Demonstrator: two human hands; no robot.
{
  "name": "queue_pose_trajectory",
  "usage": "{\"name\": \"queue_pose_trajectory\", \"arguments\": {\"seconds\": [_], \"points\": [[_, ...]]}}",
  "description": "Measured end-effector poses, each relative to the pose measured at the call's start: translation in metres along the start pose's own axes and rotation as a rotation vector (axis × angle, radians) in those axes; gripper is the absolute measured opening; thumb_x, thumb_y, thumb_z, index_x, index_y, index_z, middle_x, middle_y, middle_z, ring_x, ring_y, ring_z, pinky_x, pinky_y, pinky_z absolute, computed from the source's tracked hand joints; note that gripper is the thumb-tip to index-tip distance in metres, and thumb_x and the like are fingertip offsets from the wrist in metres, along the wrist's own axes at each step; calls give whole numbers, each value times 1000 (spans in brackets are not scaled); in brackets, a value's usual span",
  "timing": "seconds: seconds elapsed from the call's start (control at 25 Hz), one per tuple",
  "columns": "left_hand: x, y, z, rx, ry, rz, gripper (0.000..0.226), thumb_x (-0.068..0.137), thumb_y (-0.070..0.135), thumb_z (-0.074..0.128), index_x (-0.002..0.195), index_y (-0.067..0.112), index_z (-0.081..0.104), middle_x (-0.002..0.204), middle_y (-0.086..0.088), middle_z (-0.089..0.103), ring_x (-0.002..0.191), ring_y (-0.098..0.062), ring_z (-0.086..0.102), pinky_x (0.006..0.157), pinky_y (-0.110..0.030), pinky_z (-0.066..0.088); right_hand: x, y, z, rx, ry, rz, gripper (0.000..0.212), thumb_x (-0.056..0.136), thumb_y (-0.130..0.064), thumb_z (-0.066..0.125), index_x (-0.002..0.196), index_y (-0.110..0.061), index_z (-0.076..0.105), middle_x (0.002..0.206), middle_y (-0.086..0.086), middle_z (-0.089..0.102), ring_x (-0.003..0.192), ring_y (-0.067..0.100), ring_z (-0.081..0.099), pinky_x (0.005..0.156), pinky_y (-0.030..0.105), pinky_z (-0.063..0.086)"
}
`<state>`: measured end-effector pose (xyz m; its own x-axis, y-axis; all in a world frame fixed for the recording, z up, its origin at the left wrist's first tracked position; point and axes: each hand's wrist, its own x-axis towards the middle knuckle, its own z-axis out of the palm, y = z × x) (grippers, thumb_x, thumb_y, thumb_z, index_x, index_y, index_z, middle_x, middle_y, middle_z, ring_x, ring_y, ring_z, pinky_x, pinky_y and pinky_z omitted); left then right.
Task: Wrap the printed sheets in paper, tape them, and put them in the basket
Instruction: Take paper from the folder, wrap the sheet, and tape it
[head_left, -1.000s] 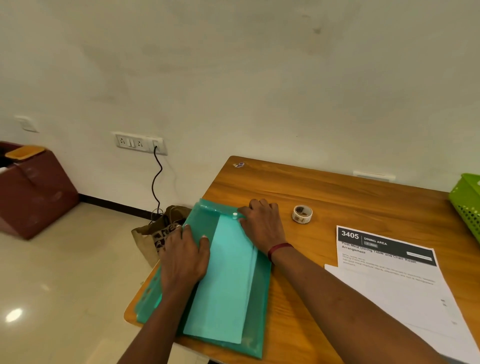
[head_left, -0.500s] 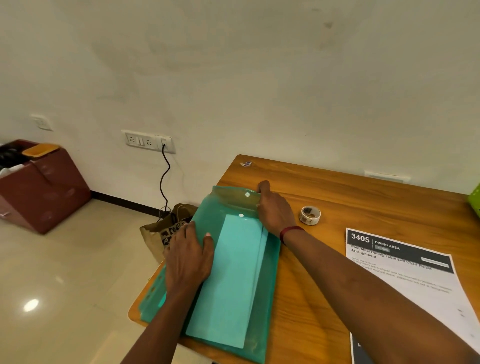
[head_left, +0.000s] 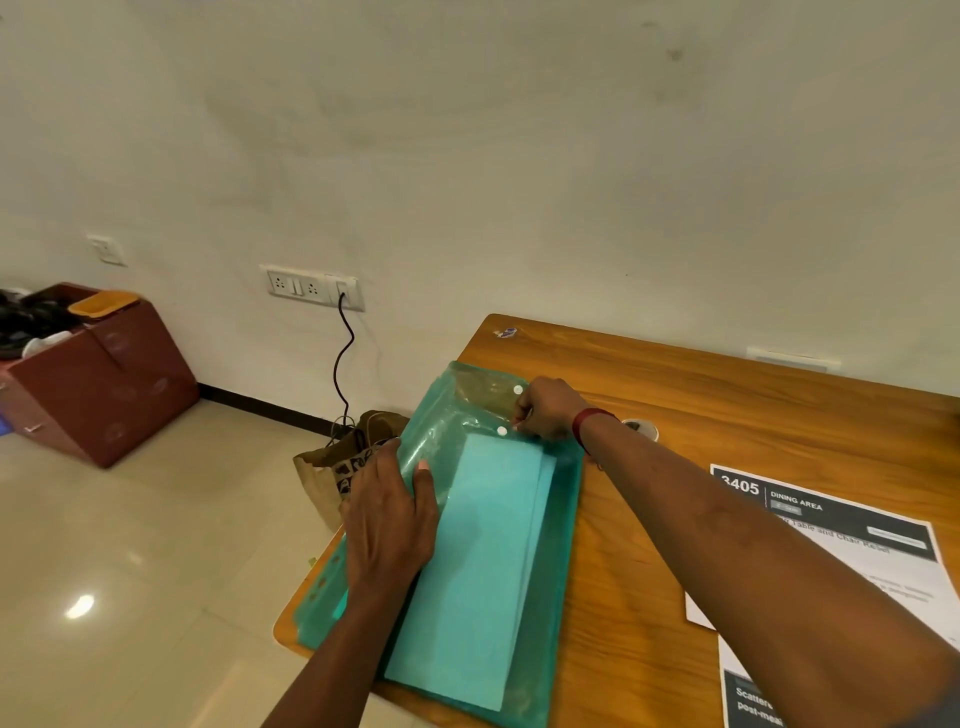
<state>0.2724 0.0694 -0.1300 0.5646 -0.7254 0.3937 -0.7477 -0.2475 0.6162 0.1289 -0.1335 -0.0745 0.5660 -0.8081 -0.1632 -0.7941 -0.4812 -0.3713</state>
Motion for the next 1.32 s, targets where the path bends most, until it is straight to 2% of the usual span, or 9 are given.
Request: {"name": "queue_pose_trajectory", "arguments": {"seconds": [0.2,0.36,0.44,0.6,0.72,0.8,1.0,1.16,1.32], "points": [[-2,3,1,26,0,10,53,96,53,26,131,18,44,120,-8,59,108,-26,55,93,-48,45,-7,-4,-9,134,-160,53,17,85,-16,74,97,-5,75,87,6,71,68,13,57,59,23,48],[-3,6,1,27,-2,26,56,95,55,25,130,17,45,119,-8,60,107,-26,56,93,-49,46,-11,-7,-12,138,-232,76,18,83,-5,73,100,-5,74,72,-3,66,52,9,47,43,20,38],[-3,5,1,29,-2,27,56,95,56,24,129,17,45,118,-7,60,105,-25,56,92,-49,47,-12,-9,-9,115,-205,53,20,81,0,70,98,-11,75,78,-2,69,57,11,52,48,24,44],[-3,6,1,43,6,36,53,96,54,27,129,17,45,117,-8,60,104,-25,55,89,-48,48,-15,-12,-9,-59,-83,-82,20,78,-8,77,97,-13,77,96,-2,74,79,10,61,74,28,53],[-2,5,1,61,0,61,52,97,53,26,130,18,44,120,-7,60,105,-25,55,88,-48,49,-18,-13,-12,-195,-30,-143,15,82,-13,72,96,-10,76,95,4,73,83,21,61,69,31,48],[-3,3,2,74,-9,82,53,97,53,26,133,18,42,124,-6,58,107,-24,54,90,-47,48,-21,-13,-13,-243,66,-158,13,85,-12,63,93,-8,73,93,10,70,83,27,59,63,32,43],[-3,1,5,183,-49,102,55,96,47,30,138,14,38,128,-9,55,109,-27,54,88,-45,45,-39,-17,-6,-167,506,-180,16,92,-10,51,97,-16,65,91,7,65,82,28,59,58,32,40],[-2,-3,10,268,-114,55,53,95,41,44,139,14,38,131,-8,55,114,-26,51,92,-44,42,-53,-20,4,-290,675,-292,27,87,-5,64,110,-18,68,90,6,66,81,27,60,55,34,47],[0,-5,11,291,-143,30,48,94,44,45,134,18,43,134,-4,54,118,-23,50,98,-44,42,-68,-28,-4,-331,866,-402,38,74,6,74,106,-13,69,87,9,65,78,28,59,47,33,51]]}}
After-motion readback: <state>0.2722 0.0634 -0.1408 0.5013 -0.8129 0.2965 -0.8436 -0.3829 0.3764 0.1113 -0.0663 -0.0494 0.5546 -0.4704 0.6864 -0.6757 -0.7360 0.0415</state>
